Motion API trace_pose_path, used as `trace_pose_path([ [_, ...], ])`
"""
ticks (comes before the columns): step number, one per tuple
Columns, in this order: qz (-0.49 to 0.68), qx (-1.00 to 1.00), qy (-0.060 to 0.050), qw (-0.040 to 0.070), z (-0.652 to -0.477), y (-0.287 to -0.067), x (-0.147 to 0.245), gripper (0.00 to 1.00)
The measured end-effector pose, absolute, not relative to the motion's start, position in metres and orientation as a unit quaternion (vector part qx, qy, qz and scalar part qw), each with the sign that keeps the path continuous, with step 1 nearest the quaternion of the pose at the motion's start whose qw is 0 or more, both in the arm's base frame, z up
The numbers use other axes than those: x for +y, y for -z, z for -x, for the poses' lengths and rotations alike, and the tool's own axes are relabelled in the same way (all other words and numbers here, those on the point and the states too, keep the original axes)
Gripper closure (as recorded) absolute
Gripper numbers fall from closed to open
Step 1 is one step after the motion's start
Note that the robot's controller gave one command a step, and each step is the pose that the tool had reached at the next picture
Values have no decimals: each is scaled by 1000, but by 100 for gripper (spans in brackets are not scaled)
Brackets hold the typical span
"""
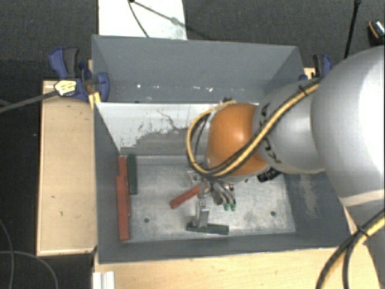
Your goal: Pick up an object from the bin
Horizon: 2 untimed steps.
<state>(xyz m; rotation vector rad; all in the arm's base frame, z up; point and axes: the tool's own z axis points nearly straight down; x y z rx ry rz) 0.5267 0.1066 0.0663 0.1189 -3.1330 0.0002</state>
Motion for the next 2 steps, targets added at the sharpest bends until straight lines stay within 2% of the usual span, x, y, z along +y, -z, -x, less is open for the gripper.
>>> trace_pose_path([
  [1,-36,-999,1,-1,-530,-71,108,100],
  [2,-21,-1000,0,-5,-535,-204,78,100],
])
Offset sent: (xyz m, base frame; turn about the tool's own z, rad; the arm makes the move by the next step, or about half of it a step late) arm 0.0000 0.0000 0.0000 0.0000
